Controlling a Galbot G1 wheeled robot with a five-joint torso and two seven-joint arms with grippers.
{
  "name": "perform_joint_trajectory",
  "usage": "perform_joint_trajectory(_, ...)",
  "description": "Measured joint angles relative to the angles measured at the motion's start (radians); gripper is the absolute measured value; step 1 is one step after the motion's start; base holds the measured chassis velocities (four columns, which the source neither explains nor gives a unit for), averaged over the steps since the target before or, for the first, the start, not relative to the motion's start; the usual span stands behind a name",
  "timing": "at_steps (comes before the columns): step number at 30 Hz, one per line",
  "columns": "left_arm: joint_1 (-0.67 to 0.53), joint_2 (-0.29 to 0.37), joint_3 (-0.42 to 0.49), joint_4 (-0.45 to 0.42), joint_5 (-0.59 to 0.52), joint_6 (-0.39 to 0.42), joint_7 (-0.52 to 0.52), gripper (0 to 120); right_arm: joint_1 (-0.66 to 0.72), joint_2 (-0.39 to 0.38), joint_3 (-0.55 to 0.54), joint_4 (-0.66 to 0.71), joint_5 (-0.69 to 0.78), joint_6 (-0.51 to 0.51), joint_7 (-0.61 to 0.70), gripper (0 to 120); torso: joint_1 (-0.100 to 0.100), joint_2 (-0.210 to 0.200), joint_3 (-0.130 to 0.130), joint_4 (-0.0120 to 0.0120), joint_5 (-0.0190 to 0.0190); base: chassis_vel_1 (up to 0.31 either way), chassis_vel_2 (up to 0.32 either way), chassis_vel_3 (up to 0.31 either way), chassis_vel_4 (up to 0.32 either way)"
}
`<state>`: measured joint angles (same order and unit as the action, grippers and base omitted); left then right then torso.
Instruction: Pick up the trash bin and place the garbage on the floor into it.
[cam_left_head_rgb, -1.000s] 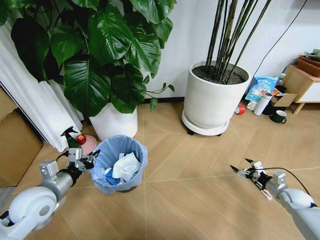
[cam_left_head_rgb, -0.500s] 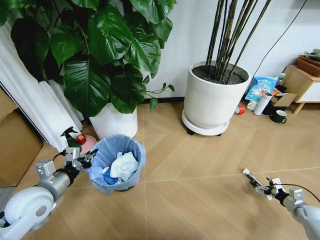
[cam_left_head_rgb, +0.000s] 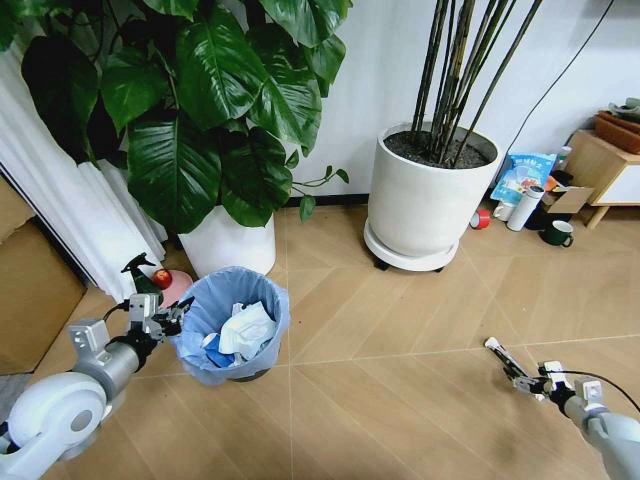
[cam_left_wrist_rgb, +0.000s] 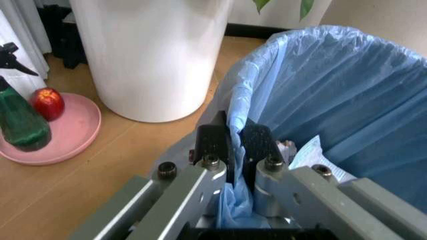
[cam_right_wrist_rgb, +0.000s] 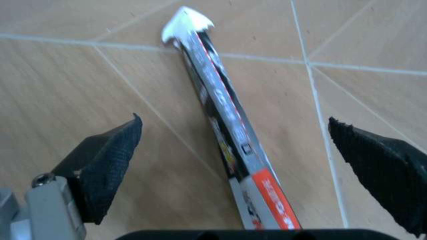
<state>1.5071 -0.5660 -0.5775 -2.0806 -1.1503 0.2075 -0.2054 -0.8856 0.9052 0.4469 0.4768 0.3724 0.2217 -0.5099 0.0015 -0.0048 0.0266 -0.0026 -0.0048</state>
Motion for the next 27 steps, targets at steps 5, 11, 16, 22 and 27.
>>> perform_joint_trajectory(5, 0.002, -0.004, -0.002, -0.001, -0.001, 0.0, -0.003, 0, -0.009, 0.005, -0.001, -0.003, -0.013, -0.023, 0.043, 100, 0.0, 0.0, 0.0, 0.0, 0.0001, 0.0, 0.0, 0.0, 0.0)
perform_joint_trajectory(11, 0.003, -0.011, -0.002, -0.002, -0.001, -0.001, -0.006, 0, -0.02, 0.008, -0.004, -0.012, -0.011, -0.048, 0.075, 84, 0.0, 0.0, 0.0, -0.0001, 0.0002, 0.0, 0.0, 0.0, 0.0)
perform_joint_trajectory(16, 0.003, -0.011, -0.002, -0.002, 0.0, -0.001, -0.008, 0, -0.021, 0.008, -0.005, -0.012, -0.005, -0.052, 0.077, 68, 0.0, 0.0, 0.0, 0.0001, 0.0, 0.0, 0.0, 0.0, 0.0)
perform_joint_trajectory(22, 0.005, -0.01, -0.006, -0.006, 0.0, -0.001, -0.012, 0, -0.022, 0.008, -0.007, -0.012, -0.004, -0.057, 0.076, 43, 0.0, 0.0, 0.0, 0.0, 0.0, 0.0, 0.0, 0.0, 0.0)
perform_joint_trajectory(27, 0.008, -0.007, -0.011, -0.006, 0.0, -0.001, -0.012, 0, -0.028, 0.009, -0.007, -0.009, -0.001, -0.059, 0.076, 23, 0.0, 0.0, 0.0, 0.0001, 0.0, 0.0, 0.0, 0.0, 0.0)
